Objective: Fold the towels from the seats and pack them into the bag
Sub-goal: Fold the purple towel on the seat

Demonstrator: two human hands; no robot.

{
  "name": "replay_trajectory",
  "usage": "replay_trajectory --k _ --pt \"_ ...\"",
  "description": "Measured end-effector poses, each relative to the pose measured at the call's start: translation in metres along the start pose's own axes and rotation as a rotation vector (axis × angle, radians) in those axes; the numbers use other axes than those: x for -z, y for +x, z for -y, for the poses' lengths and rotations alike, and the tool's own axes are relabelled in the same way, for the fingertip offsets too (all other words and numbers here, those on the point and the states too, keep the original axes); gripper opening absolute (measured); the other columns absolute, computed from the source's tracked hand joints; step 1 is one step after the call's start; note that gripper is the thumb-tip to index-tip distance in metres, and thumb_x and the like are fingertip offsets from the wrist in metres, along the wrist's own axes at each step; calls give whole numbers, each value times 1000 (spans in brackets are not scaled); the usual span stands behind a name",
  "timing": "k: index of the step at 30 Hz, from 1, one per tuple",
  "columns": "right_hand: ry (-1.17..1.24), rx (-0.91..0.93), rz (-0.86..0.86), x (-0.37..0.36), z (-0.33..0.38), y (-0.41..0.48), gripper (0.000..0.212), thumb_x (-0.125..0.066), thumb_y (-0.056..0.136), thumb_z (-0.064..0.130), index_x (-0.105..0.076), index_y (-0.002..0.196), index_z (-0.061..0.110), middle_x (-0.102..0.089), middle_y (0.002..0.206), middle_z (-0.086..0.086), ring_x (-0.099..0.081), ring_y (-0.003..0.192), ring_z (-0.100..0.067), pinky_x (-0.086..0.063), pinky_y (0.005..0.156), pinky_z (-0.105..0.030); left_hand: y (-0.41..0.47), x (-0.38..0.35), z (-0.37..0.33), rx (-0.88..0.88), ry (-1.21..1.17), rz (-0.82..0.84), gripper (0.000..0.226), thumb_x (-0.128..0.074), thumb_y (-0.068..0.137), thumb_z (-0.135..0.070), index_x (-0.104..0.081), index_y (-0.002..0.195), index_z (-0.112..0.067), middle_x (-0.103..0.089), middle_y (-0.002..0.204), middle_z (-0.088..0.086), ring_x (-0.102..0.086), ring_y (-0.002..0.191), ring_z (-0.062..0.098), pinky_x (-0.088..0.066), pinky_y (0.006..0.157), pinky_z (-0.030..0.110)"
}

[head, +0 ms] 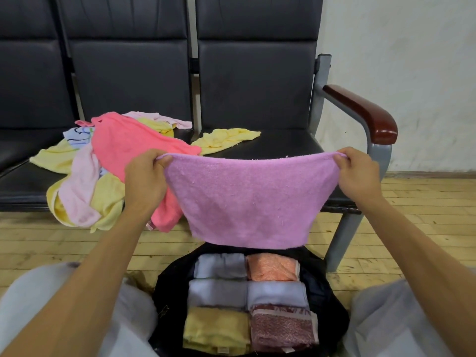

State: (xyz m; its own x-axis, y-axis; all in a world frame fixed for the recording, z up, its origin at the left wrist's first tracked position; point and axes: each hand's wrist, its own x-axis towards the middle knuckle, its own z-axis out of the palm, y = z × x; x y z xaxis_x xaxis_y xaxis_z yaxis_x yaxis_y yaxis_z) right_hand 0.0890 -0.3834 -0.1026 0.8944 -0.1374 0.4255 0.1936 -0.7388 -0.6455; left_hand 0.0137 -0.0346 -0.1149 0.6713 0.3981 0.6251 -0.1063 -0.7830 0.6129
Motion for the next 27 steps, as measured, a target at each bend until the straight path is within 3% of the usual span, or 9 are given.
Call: replay_trajectory --k 3,8,11,14,17,22,27 --pt "-72 44 14 0 -1 -1 29 -45 103 20 -63 120 4 -66 114 -15 -55 94 -19 -36 87 -25 1 3 6 -31 -5 12 21 -54 97 -17 -70 90 -5 -64 78 2 -57 75 28 -38 68 34" --pt "-23 25 -4 -6 -7 -3 29 -46 102 24 -63 119 6 -67 109 -14 -61 93 -23 -49 91 -35 0 5 6 -8 -62 31 19 -57 94 -22 -72 92 -12 -66 75 2 -62 74 30 -52 76 48" --pt "-37 21 -2 -8 -7 -4 29 -47 102 23 -63 119 6 -67 109 -13 -58 90 -19 -42 87 -28 -1 7 6 1 -71 48 18 -58 94 -23 -73 94 -14 -67 74 1 -63 71 30 -52 74 49" --pt "23 -22 -17 -10 -8 -3 27 -50 101 22 -66 117 7 -68 105 -11 -60 87 -18 -47 88 -29 -1 8 6 10 -66 60 17 -58 94 -20 -73 93 -12 -62 65 -5 -61 66 31 -51 72 47" --pt "163 -128 -33 -12 -10 1 23 -59 97 23 -70 113 11 -67 96 -2 -66 92 -23 -54 93 -42 -1 9 6 24 -62 73 16 -59 94 -21 -73 95 -12 -60 64 -11 -61 65 29 -51 72 46" --pt "364 -260 -15 -12 -12 4 16 -69 89 21 -73 104 15 -67 91 3 -67 93 -21 -57 89 -37 1 9 8 29 -41 84 17 -62 92 -20 -74 100 -11 -58 64 -16 -57 60 20 -50 71 38" --pt "282 -225 -49 -10 -16 4 18 -75 84 21 -75 100 14 -71 93 -3 -68 87 -20 -57 89 -41 0 8 8 3 -15 67 19 -64 91 -18 -75 101 -6 -70 86 1 -59 69 22 -43 70 31"
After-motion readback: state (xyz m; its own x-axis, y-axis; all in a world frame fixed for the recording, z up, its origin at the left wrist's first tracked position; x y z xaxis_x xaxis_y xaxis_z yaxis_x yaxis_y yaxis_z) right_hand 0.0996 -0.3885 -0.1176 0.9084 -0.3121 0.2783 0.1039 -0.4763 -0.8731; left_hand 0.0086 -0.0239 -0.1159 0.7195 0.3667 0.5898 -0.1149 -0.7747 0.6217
